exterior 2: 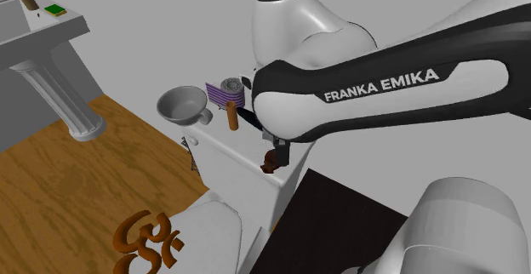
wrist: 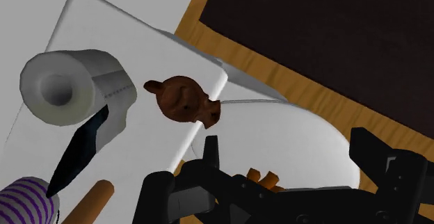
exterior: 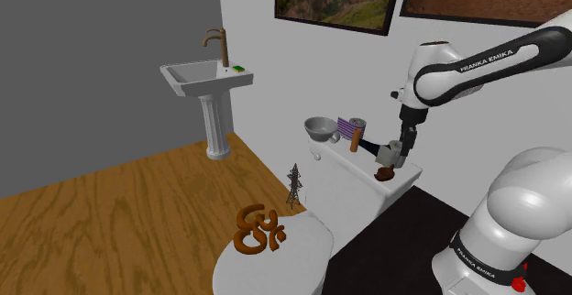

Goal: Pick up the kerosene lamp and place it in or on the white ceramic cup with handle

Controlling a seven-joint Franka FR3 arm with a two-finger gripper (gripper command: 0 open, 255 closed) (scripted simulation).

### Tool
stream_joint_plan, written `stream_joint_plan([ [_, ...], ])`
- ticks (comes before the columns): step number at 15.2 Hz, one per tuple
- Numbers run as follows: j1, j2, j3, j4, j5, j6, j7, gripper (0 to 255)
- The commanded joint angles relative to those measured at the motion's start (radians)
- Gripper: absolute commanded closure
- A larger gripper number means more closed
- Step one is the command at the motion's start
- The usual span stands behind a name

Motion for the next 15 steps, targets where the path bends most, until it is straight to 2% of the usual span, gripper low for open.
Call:
stream_joint_plan([
  [1,0.004,0.075,-0.047,-0.005,-0.018,0.089,-0.056,0],
  [5,0.039,0.265,-0.151,0.015,-0.009,0.272,-0.189,0],
  [8,0.094,0.430,-0.231,0.047,0.074,0.406,-0.331,0],
  [10,0.140,0.550,-0.272,0.077,0.201,0.487,-0.473,0],
  [12,0.157,0.679,-0.267,0.116,0.401,0.550,-0.664,0],
  [13,0.138,0.741,-0.235,0.141,0.506,0.572,-0.763,0],
  [14,0.099,0.791,-0.187,0.165,0.582,0.589,-0.839,0],
  [15,0.077,0.808,-0.160,0.168,0.606,0.602,-0.857,0],
])
